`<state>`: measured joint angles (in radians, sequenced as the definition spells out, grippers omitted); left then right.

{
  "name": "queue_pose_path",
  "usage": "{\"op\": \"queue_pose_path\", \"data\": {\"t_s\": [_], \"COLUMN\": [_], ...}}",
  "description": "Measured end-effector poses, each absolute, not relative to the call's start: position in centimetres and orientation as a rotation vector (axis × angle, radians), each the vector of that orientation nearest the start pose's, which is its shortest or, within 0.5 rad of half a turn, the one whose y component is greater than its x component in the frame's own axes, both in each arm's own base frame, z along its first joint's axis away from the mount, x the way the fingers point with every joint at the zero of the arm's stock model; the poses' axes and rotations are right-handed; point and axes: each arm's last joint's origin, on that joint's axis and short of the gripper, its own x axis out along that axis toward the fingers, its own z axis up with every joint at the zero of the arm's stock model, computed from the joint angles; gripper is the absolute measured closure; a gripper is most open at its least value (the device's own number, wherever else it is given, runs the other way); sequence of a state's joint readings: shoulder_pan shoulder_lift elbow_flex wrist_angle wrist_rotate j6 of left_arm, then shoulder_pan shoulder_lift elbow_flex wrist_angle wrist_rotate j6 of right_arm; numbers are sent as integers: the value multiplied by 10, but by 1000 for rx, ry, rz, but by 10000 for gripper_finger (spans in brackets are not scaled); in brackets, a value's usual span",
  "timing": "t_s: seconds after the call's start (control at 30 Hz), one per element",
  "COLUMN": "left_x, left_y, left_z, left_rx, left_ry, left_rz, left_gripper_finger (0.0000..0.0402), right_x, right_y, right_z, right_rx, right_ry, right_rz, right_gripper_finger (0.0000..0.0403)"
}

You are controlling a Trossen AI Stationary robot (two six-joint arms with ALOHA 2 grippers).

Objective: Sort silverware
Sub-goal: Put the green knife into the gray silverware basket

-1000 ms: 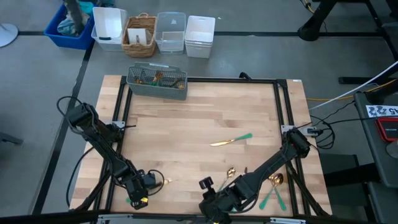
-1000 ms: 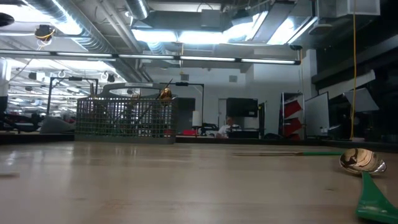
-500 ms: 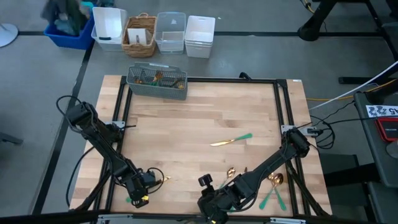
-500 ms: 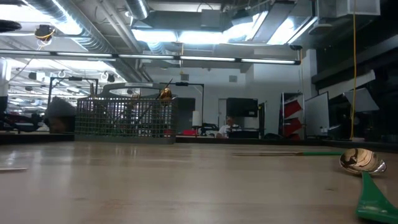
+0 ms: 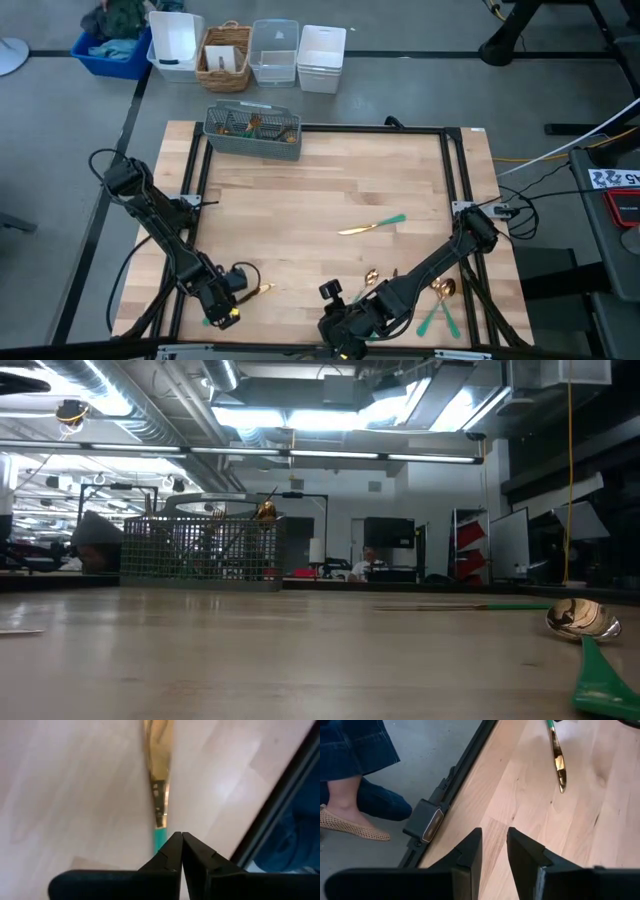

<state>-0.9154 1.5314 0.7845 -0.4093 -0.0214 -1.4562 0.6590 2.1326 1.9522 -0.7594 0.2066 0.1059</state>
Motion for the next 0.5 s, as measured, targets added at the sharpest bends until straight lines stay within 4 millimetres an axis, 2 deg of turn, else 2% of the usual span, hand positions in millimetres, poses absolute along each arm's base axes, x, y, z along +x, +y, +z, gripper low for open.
{"op": "queue_pose_path", "data": {"t_s": [0.3, 0.5], "left_x": [165, 165], "left_y": [-211, -212], "left_z": [156, 156], "left_rx": [-671, -604], "left_ry": [1290, 1285], "left_rz": [136, 73], "left_gripper_finger": [396, 382], "right_x": [374, 374], "right_y": [283, 283], "right_z": [265, 265], "right_rx": [-299, -299], "right_ry": [878, 878], "right_rz": [372, 372], "right_gripper_finger": [311, 311]}}
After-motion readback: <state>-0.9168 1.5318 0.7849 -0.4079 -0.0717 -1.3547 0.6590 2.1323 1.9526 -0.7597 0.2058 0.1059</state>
